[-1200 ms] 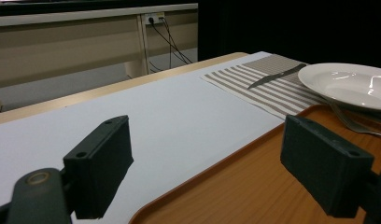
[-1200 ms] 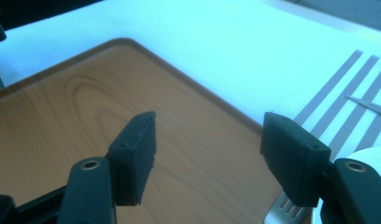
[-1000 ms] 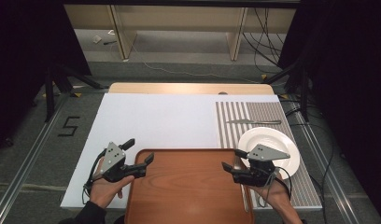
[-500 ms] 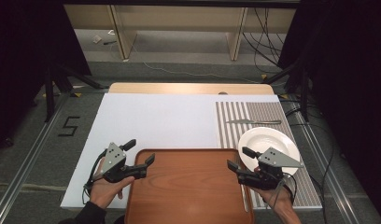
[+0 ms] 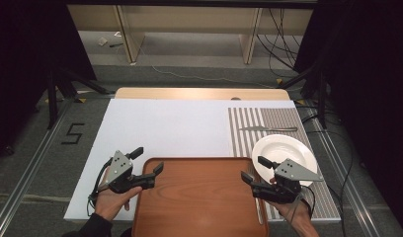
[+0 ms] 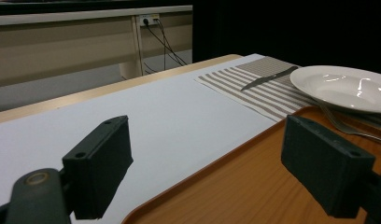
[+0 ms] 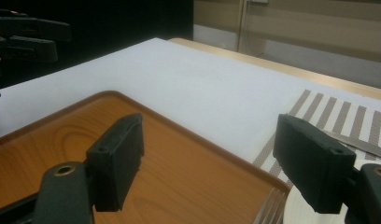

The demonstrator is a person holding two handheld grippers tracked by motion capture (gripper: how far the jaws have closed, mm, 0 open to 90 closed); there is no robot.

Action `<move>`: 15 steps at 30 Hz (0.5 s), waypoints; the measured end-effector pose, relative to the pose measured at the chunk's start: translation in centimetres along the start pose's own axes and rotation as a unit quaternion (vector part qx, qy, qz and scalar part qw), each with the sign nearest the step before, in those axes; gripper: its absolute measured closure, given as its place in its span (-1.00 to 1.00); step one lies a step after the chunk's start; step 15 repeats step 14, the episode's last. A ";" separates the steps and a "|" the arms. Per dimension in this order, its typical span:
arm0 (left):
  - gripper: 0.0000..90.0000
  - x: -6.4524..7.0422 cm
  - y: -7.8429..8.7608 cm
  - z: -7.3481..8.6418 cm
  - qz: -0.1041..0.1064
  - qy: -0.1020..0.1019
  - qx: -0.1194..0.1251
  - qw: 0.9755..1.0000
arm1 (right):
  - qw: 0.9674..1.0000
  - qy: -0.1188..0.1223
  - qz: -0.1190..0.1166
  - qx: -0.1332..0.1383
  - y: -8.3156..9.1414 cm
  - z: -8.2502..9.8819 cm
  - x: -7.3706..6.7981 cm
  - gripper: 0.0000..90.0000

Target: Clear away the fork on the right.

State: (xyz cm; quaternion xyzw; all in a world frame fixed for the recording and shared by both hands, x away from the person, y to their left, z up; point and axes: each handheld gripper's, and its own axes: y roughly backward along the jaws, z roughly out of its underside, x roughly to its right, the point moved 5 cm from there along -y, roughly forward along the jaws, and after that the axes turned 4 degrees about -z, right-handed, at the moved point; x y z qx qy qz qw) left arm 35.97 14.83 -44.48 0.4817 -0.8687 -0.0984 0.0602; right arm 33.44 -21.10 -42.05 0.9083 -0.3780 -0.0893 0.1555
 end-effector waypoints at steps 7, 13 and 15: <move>-0.65 -0.1 -0.1 0.1 -0.002 0.001 -0.001 1.000 | 1.000 0.004 0.001 -0.001 -0.1 0.0 -0.1 -0.45; -0.65 -0.1 -0.1 0.1 -0.002 0.001 -0.002 1.000 | 1.000 0.002 0.001 -0.003 -0.2 0.0 0.1 -0.46; -0.65 -0.2 -0.2 0.1 -0.003 0.001 -0.002 1.000 | 1.000 0.003 0.002 -0.004 -0.2 0.0 0.1 -0.46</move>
